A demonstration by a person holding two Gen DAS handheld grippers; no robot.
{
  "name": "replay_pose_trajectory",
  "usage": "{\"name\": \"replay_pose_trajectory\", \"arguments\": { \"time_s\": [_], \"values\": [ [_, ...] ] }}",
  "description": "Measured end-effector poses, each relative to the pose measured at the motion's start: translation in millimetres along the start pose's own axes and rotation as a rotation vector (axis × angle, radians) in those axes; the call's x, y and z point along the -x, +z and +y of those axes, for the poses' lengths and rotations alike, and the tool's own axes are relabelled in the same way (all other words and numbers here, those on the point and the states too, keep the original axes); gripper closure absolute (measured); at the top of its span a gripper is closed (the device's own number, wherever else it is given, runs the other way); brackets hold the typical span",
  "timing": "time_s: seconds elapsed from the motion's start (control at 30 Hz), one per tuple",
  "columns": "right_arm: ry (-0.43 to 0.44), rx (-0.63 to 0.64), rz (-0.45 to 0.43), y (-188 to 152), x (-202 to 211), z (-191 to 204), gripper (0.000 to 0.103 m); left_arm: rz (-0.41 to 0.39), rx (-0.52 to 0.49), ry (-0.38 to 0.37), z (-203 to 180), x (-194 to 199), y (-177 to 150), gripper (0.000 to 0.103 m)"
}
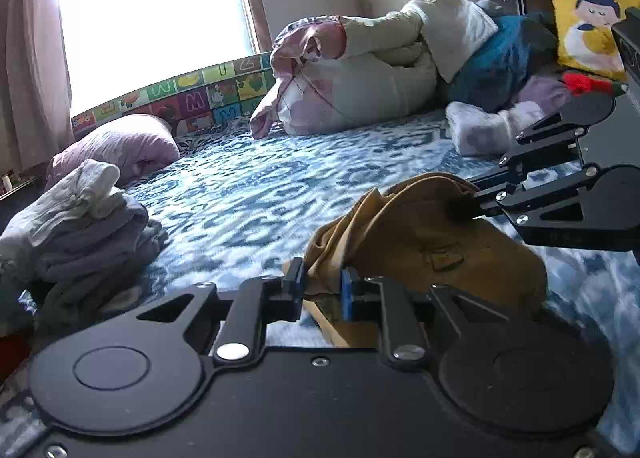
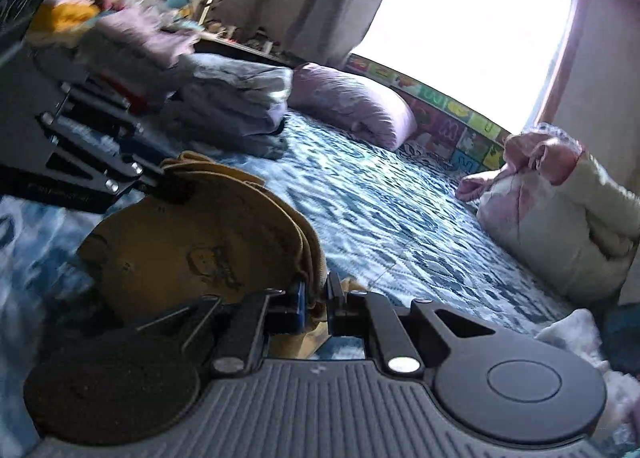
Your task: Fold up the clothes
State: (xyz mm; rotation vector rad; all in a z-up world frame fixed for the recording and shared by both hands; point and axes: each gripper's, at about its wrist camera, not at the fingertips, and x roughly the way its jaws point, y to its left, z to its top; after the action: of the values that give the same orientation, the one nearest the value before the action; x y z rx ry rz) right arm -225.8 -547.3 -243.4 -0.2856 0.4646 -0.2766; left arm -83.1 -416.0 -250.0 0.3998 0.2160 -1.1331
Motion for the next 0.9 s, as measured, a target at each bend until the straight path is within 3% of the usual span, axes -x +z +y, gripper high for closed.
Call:
{"name": "replay_pose_trajectory", "arguments": {
  "time_s": [0.23,0.5,0.67,0.7,0.77,0.83,0.9],
  "values": [
    [0.045,-0.112,0.028,5,-47,-37,0.092,0.027,0.080,-0.049,26,-45,6,0.086],
    [0.130,-0.237,0.092,-2,-82,-62,0.092,0.123,0.169,-0.120,44,-79,1,0.086],
    [0.152,-0.335,0.143,-11,-98,-71,0.090,0.177,0.234,-0.102,48,-89,-2,0.082],
    [0.144,-0.365,0.152,-13,-100,-74,0.084,0.179,0.264,-0.076,52,-89,-2,0.071],
    [0.125,-0.421,0.158,-17,-101,-79,0.070,0.154,0.292,-0.030,57,-83,0,0.067],
    [0.104,-0.469,0.138,-18,-95,-87,0.070,0.114,0.309,-0.011,60,-73,5,0.067],
    [0.081,-0.464,0.107,-16,-83,-89,0.070,0.067,0.330,-0.045,61,-60,10,0.067]
  ]
}}
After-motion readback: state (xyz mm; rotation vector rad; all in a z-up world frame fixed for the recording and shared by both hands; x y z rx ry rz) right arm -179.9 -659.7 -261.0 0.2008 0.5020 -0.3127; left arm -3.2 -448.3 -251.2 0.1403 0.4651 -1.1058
